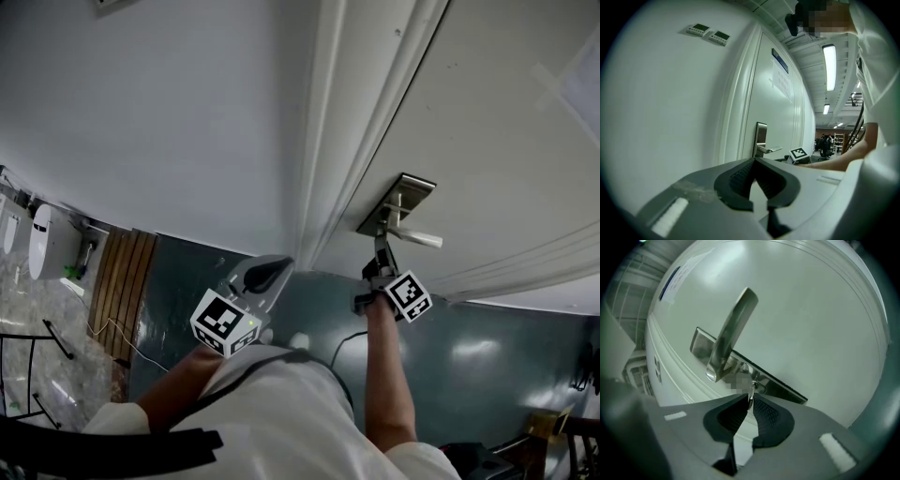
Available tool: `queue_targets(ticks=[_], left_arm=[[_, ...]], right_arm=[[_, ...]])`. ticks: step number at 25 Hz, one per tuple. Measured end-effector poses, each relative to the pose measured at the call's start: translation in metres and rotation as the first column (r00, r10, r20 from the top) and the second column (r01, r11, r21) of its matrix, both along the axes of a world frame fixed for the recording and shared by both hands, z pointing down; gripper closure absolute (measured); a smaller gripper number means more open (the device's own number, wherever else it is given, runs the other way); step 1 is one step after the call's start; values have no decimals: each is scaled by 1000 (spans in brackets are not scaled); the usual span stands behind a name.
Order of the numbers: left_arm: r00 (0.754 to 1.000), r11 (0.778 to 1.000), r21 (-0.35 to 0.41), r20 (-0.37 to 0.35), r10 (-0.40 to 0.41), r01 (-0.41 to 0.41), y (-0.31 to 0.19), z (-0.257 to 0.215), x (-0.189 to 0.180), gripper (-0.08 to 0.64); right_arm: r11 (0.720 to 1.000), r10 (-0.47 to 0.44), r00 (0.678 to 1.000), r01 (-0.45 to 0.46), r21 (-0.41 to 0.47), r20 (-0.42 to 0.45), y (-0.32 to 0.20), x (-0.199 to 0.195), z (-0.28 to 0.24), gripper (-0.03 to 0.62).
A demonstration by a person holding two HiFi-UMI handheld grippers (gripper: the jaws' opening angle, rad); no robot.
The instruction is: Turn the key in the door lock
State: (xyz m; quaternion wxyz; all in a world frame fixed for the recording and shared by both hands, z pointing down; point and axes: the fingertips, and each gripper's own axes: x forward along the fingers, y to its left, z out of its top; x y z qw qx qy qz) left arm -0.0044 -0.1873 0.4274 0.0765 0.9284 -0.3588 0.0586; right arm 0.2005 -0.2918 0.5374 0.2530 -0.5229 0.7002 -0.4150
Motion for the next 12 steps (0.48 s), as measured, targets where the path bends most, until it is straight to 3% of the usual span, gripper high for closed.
queue_targets(ticks=[6, 12], left_arm=[[999, 999, -2, -11, 35, -35, 2, 1, 4, 554], [995, 995, -10, -28, 96, -96, 3, 1, 20, 554]], right_arm=[[1000, -19, 988, 18, -8, -152, 0, -5, -2, 549], [1000, -15, 951, 11, -15, -307, -1, -8, -3, 548]])
